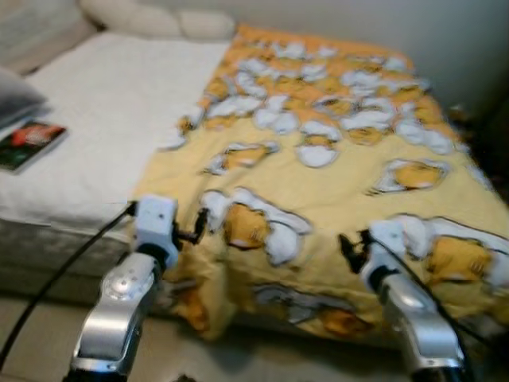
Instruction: Clean up the room
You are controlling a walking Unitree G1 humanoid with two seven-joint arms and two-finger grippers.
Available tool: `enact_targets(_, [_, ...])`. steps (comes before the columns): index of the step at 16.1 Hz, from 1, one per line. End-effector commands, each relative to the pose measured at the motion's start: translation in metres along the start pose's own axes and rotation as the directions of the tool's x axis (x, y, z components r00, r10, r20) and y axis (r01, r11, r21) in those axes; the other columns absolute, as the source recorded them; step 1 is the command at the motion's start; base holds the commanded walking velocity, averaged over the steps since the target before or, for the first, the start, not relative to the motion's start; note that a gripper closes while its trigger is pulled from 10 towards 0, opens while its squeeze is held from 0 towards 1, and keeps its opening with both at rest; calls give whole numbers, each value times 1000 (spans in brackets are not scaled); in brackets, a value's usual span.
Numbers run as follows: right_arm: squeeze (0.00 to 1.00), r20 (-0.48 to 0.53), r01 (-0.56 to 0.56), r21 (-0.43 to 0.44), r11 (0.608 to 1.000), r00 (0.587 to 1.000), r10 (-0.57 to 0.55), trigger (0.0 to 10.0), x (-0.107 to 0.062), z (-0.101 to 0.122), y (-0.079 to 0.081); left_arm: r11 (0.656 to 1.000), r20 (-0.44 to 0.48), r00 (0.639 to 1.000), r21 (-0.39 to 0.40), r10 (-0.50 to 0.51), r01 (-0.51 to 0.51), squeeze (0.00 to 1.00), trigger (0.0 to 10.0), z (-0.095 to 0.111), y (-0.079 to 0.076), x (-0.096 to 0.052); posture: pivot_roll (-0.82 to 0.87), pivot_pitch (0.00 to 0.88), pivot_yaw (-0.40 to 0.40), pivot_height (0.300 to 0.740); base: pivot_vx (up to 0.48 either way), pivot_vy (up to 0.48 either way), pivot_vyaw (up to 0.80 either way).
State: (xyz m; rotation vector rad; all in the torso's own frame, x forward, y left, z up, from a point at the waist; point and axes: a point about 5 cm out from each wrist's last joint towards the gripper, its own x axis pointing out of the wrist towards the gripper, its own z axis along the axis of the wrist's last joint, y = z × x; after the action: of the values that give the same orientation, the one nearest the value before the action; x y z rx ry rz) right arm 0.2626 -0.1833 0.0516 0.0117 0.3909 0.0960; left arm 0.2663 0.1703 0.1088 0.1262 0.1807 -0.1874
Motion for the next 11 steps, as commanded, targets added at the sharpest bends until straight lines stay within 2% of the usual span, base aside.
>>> enact_targets(1, [0,-1,5,37,999,1000,-5,10000,1,0,2,1000,-1,1000,20,10,-10,0,10000,1,6,0,48,0,-35,740,0,-480,0])
enact_targets(7, [0,-27,90,78,993,996,-88,10000,-2,-7,-6,999,-5,1000,49,-22,23,0,10000,1,5,4,38,0,-18,740,0,-480,0])
enact_targets(11, [0,-30,104,89,991,994,-102,10000,-1,-6,-7,998,-6,999,60,-33,33,0,10000,2,5,7,32,0,-11,740,0,-480,0])
